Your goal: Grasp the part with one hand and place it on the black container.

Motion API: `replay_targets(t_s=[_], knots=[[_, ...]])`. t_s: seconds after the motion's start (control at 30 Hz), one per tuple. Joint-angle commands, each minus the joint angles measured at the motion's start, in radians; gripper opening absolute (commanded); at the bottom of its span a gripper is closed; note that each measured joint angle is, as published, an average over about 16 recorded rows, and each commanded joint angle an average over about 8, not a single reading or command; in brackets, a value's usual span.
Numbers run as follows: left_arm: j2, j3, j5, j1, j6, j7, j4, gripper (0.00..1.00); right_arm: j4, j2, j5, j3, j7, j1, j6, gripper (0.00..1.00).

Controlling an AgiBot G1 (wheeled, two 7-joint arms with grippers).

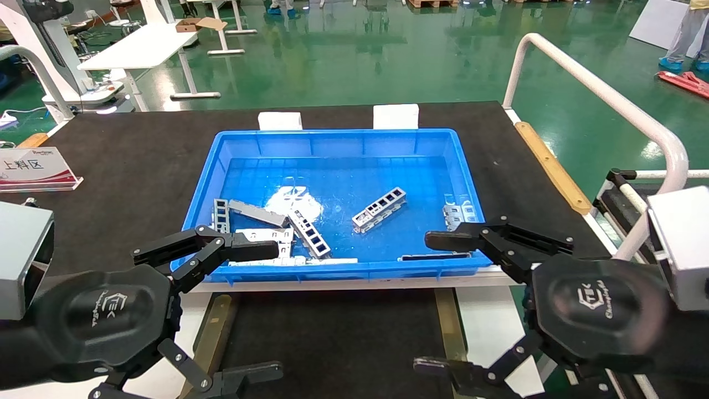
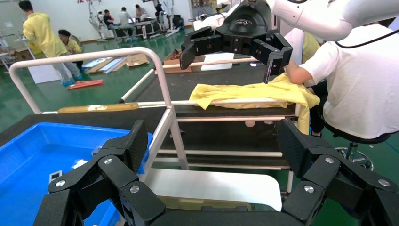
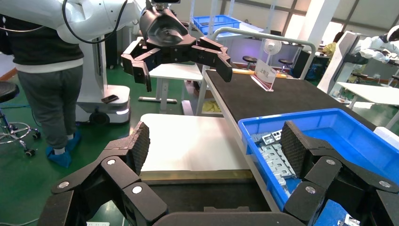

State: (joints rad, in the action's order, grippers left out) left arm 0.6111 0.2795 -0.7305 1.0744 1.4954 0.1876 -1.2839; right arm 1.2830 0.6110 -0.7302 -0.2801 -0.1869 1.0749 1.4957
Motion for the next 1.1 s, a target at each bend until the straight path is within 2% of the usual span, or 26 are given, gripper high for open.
replay_targets(t_s=[0.03,0.7,1.1], knots=[[0.000,0.000,0.000,0.000,0.000,0.000,0.000,1.00,0.000,0.000,0.000,0.000,0.000,0.000,0.000,1.00],[0.004,0.004,-0.015,0.007,-0.011,-0.001,-0.003,1.00,0.000,0.000,0.000,-0.001,0.000,0.000,0.000,1.00],[0.068,0.037,-0.087,0.051,-0.071,-0.002,-0.003,1.00,-0.001,0.000,0.001,-0.002,0.001,0.001,0.000,1.00]])
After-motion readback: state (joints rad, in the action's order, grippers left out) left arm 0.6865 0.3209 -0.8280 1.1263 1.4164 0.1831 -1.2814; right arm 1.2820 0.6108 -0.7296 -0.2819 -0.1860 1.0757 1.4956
